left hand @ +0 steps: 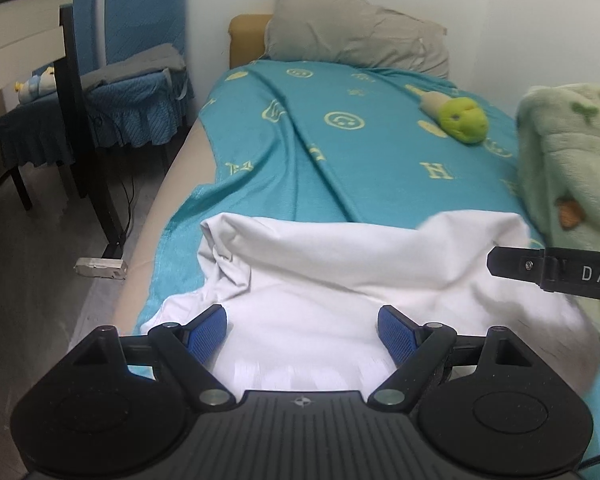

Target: Fold clothes

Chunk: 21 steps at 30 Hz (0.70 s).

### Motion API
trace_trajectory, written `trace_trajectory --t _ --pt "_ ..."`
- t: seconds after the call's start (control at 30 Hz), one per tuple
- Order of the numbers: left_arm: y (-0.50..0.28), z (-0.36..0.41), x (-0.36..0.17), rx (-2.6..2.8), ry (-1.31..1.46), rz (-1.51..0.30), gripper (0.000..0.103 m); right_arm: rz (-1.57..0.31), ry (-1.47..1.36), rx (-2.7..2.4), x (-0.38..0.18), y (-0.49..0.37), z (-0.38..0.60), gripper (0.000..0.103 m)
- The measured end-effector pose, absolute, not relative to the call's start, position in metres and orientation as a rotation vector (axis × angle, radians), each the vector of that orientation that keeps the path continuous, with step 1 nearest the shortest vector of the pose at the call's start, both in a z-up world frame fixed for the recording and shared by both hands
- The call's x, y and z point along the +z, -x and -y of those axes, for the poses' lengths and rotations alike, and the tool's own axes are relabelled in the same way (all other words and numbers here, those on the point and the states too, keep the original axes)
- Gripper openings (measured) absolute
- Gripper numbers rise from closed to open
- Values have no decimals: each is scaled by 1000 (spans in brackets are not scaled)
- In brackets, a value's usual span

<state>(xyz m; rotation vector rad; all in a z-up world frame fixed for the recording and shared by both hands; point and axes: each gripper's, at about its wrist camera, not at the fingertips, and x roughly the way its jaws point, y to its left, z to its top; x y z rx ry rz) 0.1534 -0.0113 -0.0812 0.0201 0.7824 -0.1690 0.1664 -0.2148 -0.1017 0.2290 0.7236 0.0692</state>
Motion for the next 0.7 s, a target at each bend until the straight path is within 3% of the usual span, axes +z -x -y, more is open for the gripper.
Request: trace_trajectory --t 0.43,0.7 --pt "-135 21 -89 -112 -61 -844 90 -845 -181 99 -123 -147 203 69" --pt "-103 -5 -59 -44 196 -956 90 -848 -180 101 -125 -144 205 69"
